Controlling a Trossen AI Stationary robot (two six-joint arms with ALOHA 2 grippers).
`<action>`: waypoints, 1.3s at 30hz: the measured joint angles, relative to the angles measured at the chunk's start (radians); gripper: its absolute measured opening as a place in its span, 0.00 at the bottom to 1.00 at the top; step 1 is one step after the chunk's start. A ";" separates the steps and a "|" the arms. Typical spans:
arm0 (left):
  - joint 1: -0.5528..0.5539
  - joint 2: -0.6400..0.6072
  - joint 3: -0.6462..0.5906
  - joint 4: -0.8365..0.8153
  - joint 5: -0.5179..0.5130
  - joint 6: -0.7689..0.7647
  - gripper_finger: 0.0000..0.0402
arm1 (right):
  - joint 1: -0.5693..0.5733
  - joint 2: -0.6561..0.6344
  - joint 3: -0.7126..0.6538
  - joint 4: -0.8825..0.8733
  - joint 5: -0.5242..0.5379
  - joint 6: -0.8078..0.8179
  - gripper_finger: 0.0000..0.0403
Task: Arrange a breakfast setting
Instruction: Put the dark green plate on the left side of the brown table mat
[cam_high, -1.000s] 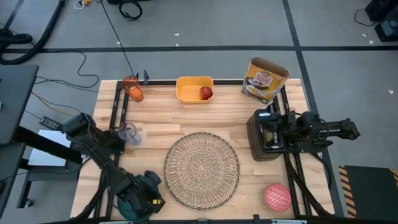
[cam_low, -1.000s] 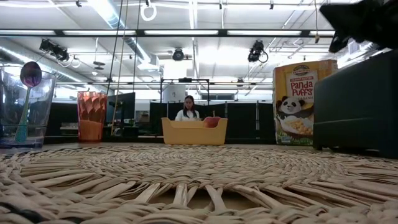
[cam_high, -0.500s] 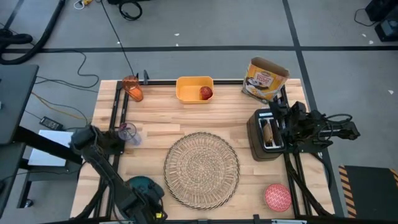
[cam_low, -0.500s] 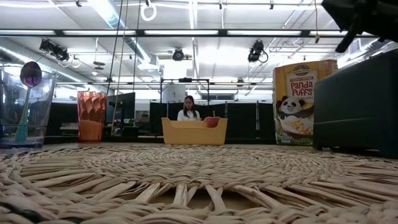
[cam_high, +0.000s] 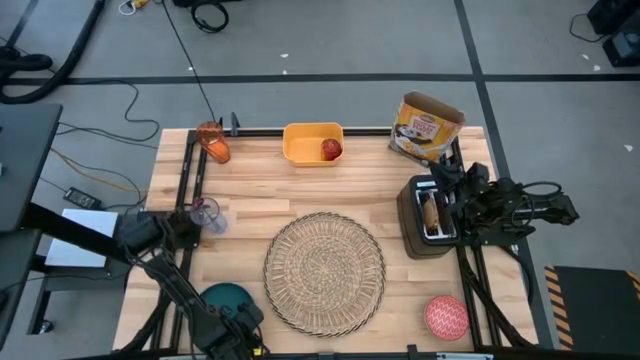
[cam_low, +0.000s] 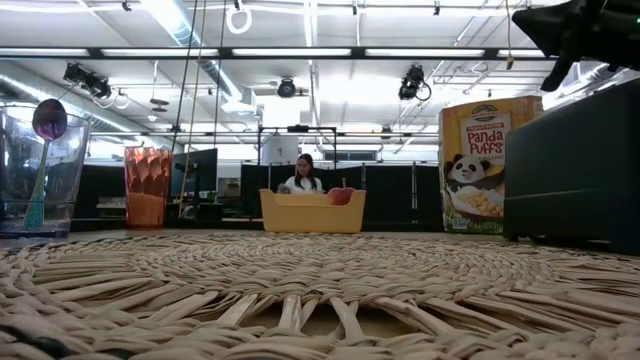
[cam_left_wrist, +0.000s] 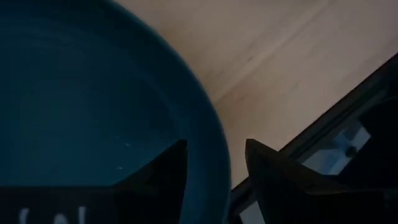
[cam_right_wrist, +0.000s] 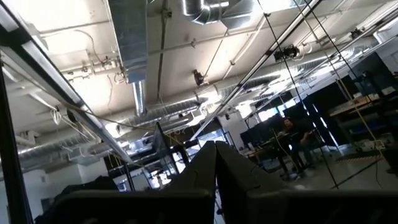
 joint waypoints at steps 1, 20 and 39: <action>0.001 0.007 0.000 0.004 0.011 0.001 0.42 | 0.000 0.000 0.000 -0.008 -0.013 -0.012 0.04; 0.005 0.017 0.005 0.015 0.137 0.101 0.04 | 0.001 0.000 0.007 -0.014 -0.189 -0.078 0.04; -0.007 -0.012 0.344 -0.600 -0.084 0.633 0.03 | 0.004 0.081 0.012 -0.118 -0.213 -0.155 0.04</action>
